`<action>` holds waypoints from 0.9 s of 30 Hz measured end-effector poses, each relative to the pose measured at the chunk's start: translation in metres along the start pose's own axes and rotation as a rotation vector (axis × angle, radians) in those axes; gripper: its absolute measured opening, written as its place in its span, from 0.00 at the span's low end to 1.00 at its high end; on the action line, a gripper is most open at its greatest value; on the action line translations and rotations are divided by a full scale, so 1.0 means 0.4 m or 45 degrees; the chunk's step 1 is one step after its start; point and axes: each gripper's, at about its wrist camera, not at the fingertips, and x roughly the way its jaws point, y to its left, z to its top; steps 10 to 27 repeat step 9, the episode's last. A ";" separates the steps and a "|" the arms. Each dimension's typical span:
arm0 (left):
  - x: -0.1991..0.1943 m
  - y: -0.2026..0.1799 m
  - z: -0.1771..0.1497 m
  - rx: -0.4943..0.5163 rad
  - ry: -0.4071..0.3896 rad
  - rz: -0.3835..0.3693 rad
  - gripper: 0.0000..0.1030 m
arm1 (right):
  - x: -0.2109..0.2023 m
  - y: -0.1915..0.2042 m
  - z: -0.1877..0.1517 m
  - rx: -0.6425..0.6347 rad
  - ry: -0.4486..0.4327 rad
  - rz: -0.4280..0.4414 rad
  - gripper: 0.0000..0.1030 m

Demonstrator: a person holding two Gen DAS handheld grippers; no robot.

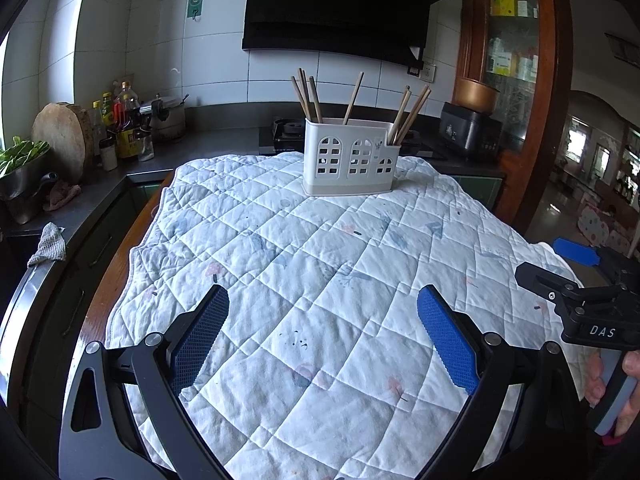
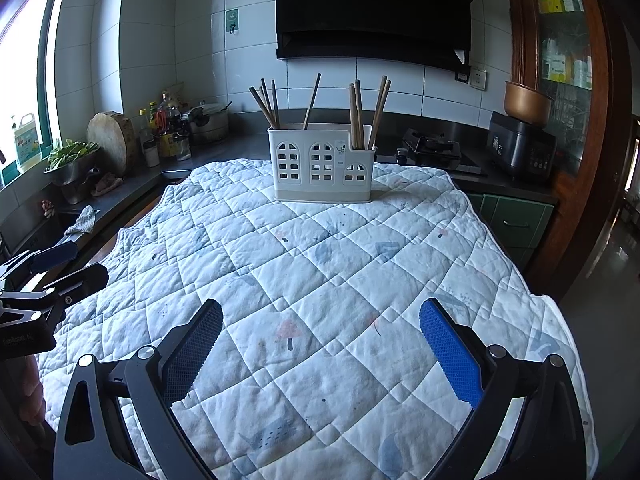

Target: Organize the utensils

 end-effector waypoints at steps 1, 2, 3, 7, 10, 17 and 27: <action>0.000 0.001 0.000 -0.002 0.004 -0.005 0.92 | 0.000 0.000 0.000 0.001 0.000 0.001 0.93; 0.001 0.002 0.000 -0.007 0.009 -0.014 0.92 | 0.001 0.000 -0.001 0.002 0.001 0.002 0.93; 0.004 0.003 0.001 -0.009 0.013 -0.019 0.92 | 0.001 0.000 -0.001 0.000 0.002 0.000 0.93; 0.010 0.003 0.003 -0.011 0.020 -0.030 0.92 | 0.000 -0.001 -0.001 -0.003 0.002 -0.001 0.93; 0.010 0.005 0.004 -0.015 0.022 -0.037 0.92 | 0.000 0.000 -0.001 -0.003 0.001 -0.003 0.93; 0.010 0.005 0.004 -0.015 0.022 -0.037 0.92 | 0.000 0.000 -0.001 -0.003 0.001 -0.003 0.93; 0.010 0.005 0.004 -0.015 0.022 -0.037 0.92 | 0.000 0.000 -0.001 -0.003 0.001 -0.003 0.93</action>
